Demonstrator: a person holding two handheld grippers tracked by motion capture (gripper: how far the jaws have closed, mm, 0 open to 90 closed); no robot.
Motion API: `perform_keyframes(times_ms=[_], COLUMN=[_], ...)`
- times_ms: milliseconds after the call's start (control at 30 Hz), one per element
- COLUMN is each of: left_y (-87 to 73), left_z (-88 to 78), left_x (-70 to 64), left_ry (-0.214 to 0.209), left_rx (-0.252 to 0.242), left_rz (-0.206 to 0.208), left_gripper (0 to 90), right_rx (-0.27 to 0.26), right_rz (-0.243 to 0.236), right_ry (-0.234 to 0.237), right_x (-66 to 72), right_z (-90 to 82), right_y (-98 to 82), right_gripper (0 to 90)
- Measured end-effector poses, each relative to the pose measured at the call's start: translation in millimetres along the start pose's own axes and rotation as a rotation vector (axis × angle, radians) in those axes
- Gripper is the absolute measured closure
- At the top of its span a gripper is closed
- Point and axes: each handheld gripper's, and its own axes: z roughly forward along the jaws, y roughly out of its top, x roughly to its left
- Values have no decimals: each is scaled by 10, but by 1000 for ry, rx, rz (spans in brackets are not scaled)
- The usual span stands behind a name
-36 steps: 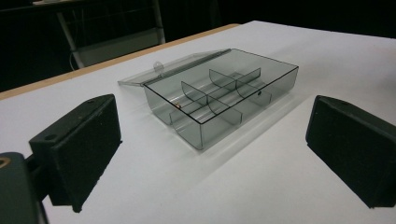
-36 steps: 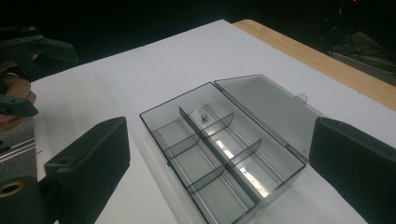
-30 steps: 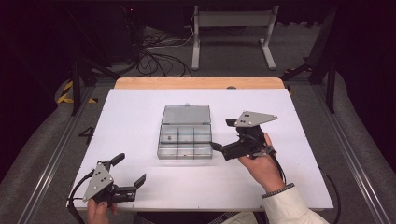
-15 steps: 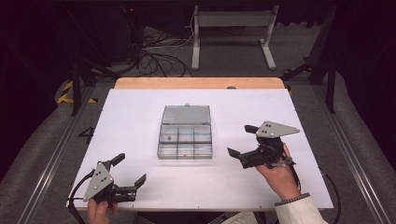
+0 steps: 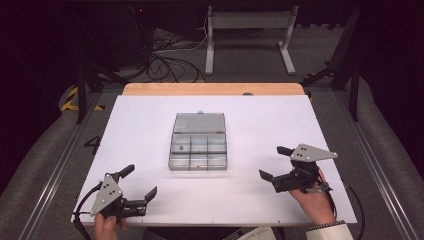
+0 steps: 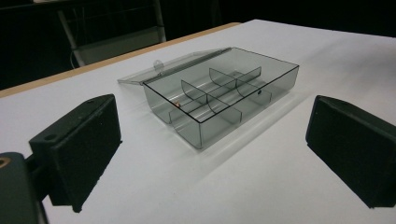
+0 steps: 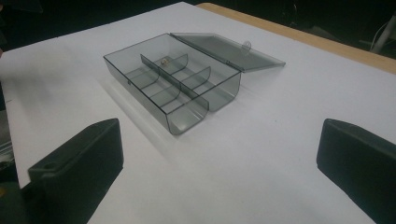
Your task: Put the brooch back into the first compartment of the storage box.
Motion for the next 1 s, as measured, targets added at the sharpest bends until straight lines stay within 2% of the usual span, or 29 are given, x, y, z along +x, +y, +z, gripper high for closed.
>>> perform_keyframes(times_ms=[300,467,633,800,867,900,1000], left_y=[1,-3,-8,-10,-9,-12,-12], left_z=[2,6,12,13,14,18,26], left_x=[-4,-2,1,7,11,6,12], left_ry=[1,2,7,6,13,10,10], left_rx=[-1,-1,-3,-1,2,5,10], left_rz=[-1,0,1,9,21,14,18], left_gripper=[39,39,39,47,52,54,54], right_rx=[32,22,24,31,60,71,71], right_rz=[7,23,18,44,49,54,69], right_ry=[0,8,4,29,15,8,-1], right_x=[-29,-31,-31,-62,-76,-82,-95], right_z=[-65,-83,-76,-58,-51,-50,-58], right_y=[-241,-360,-466,-576,-584,-585,-585], right_gripper=[14,11,7,2,2,2,2])
